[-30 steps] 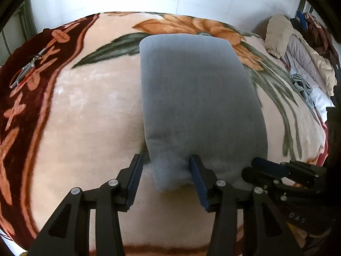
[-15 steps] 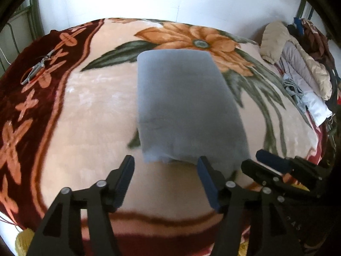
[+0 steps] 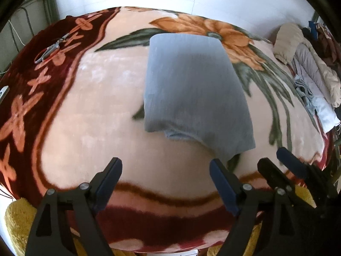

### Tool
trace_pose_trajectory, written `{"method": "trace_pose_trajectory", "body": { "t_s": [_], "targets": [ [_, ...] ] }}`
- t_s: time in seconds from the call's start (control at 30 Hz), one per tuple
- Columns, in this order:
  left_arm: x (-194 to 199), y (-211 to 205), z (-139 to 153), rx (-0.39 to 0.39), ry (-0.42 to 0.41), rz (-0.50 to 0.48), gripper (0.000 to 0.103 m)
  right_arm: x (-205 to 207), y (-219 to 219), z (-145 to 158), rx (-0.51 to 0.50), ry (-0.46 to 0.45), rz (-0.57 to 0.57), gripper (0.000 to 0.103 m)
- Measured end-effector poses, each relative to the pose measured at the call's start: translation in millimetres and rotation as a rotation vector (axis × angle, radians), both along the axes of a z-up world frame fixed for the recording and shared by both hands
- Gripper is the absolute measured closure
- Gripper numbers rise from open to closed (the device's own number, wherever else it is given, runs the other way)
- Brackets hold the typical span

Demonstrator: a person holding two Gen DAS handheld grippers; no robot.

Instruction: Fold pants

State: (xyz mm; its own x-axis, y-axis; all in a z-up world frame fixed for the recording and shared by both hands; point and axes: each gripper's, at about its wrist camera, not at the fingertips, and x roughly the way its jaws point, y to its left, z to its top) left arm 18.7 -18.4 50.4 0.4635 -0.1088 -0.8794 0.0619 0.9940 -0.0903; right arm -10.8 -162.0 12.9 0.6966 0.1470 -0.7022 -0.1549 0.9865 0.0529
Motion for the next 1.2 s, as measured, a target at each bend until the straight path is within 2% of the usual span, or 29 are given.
{"method": "trace_pose_trajectory", "body": {
  "t_s": [0.13, 0.37, 1.2],
  "targets": [
    [-7, -2, 2, 0.015, -0.008, -0.007, 0.016, -2, -5, -4, 0.017, 0.016, 0.0, 0.058],
    [-8, -4, 10, 0.015, -0.029, -0.009, 0.015, -7, -7, 5, 0.033, -0.018, -0.01, 0.058],
    [-11, -9, 19, 0.022, -0.07, -0.012, 0.014, -9, -7, 10, 0.065, -0.036, -0.004, 0.058]
  ]
}}
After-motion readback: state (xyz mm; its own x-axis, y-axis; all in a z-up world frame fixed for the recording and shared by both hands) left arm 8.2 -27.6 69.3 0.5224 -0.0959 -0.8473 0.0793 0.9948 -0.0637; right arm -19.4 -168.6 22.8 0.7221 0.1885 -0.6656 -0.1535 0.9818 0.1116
